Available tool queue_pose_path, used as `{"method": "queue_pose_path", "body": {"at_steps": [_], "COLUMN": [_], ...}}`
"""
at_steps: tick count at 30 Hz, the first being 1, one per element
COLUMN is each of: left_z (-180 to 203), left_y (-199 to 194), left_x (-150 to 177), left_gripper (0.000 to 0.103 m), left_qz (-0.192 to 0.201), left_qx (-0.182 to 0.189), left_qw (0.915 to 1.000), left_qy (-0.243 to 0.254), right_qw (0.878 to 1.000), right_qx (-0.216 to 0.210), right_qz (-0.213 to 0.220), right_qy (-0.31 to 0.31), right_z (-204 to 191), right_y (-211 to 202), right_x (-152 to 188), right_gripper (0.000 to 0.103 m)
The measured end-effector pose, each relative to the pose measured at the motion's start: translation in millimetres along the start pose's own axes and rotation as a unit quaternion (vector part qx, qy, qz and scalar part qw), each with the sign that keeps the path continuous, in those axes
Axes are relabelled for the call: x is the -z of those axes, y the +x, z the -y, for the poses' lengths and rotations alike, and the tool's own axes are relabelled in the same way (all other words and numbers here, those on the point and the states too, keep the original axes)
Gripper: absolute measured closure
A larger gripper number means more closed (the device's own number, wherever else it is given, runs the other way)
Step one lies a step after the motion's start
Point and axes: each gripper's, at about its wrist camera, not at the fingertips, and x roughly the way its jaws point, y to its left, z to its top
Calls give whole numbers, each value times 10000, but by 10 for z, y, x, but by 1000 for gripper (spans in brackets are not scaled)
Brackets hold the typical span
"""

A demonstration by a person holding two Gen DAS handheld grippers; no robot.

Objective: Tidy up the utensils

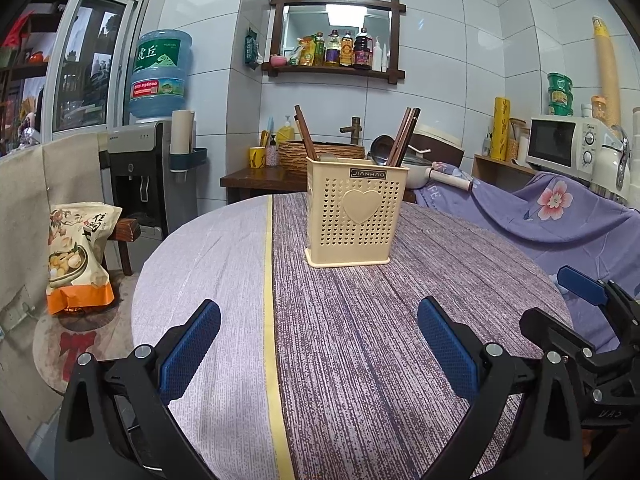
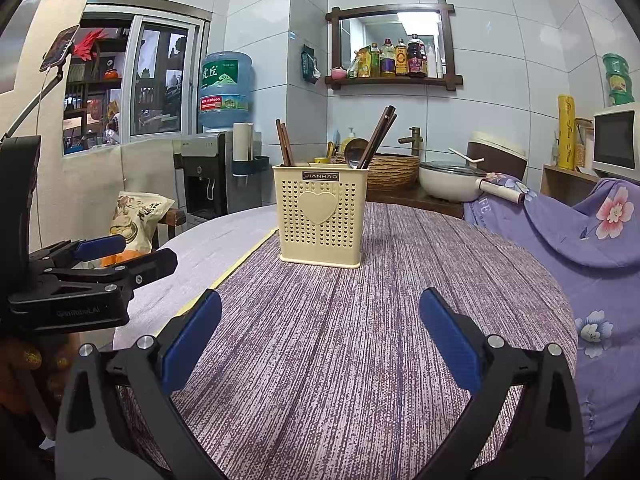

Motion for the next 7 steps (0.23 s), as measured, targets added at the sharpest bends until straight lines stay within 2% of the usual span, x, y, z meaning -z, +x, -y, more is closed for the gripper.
{"method": "queue_pose_path", "body": {"at_steps": [7], "left_z": [-7], "left_y": [10], "left_x": [-7], "left_gripper": [6], "left_qz": [-59], "left_qx": [-22], "left_qw": [10000], "left_qy": [37], "right_qw": [10000], "right_qx": [0], "right_qz": [0], "right_qy": [-9], "right_z": [0], "right_y": [-1], "right_x": [10], "right_gripper": [6]}}
